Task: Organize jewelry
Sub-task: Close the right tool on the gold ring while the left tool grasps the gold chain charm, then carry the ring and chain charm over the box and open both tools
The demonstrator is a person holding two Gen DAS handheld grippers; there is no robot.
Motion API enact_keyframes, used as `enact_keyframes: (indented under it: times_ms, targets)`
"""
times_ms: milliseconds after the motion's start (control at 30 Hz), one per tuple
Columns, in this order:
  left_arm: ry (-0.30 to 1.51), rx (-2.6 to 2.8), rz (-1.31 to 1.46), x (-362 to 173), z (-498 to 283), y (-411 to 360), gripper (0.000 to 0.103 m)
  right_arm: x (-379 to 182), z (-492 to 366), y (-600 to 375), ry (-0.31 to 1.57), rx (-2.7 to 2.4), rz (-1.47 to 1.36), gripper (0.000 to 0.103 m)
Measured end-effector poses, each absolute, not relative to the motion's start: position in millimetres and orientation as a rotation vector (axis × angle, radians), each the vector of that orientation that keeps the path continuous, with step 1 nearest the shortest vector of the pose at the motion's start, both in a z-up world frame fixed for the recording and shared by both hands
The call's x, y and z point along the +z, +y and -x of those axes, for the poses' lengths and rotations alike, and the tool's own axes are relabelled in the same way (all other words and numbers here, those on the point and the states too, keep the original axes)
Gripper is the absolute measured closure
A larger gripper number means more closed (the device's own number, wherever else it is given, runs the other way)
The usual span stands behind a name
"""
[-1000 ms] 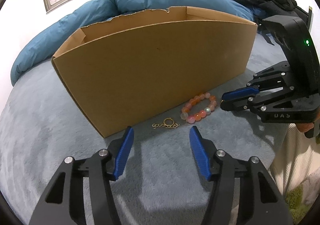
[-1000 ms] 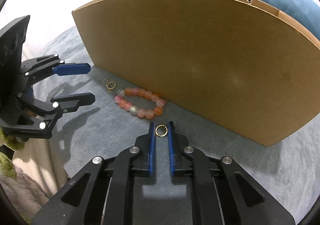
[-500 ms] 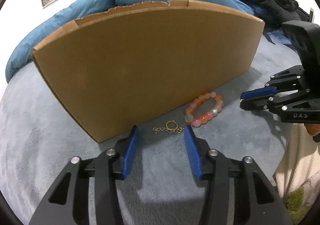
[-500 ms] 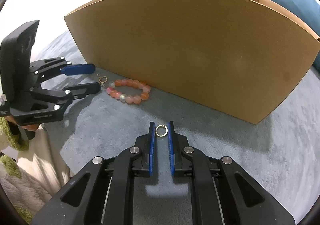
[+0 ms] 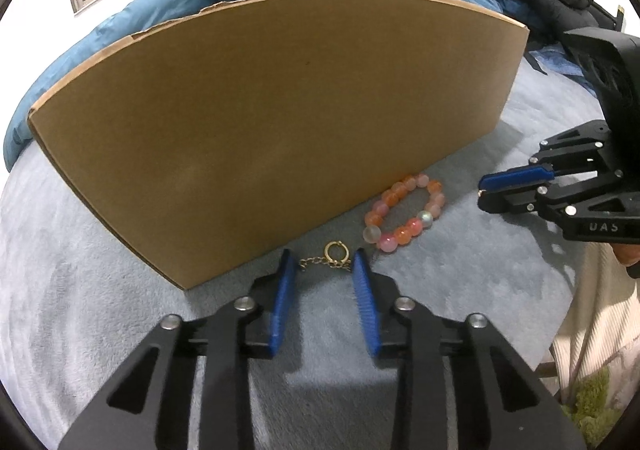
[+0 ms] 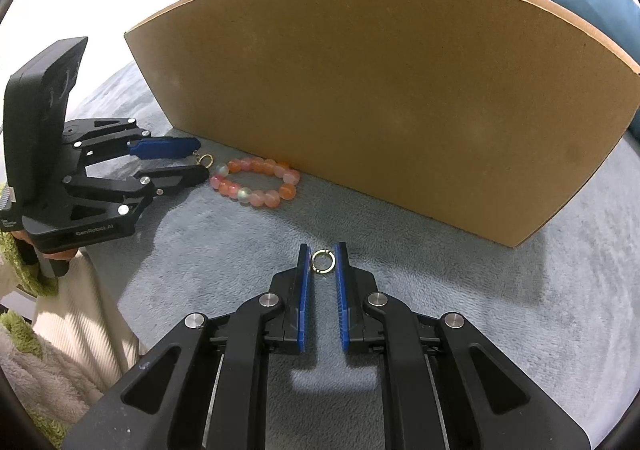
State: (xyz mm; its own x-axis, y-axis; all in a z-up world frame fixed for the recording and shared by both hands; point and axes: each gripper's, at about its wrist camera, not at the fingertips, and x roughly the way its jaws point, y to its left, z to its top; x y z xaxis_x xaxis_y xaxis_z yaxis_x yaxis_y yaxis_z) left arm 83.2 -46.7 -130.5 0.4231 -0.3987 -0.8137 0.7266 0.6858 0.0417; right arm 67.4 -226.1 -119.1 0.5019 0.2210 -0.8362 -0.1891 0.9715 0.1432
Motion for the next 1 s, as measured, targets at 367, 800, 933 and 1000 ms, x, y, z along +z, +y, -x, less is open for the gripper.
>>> enact_keyframes:
  times_ms: [367,800,933,1000]
  targets:
    - [0.89,-0.724,-0.409,-129,-79,-40,0.1,-125,-68,-224,1.015,0.249,-0.035,0.093]
    - [0.861,-0.725,-0.388,-120,-69,-30,0.102,-121,-66,-224,0.988,0.243,-0.014,0.093]
    - [0.835,-0.723,-0.378,-111,-63,-26,0.102,-115,-62,-222,0.974,0.234,0.001,0.093]
    - [0.819,-0.719,-0.374,-105,-61,-24,0.102,-108,-60,-222,0.961,0.23,0.007,0.093]
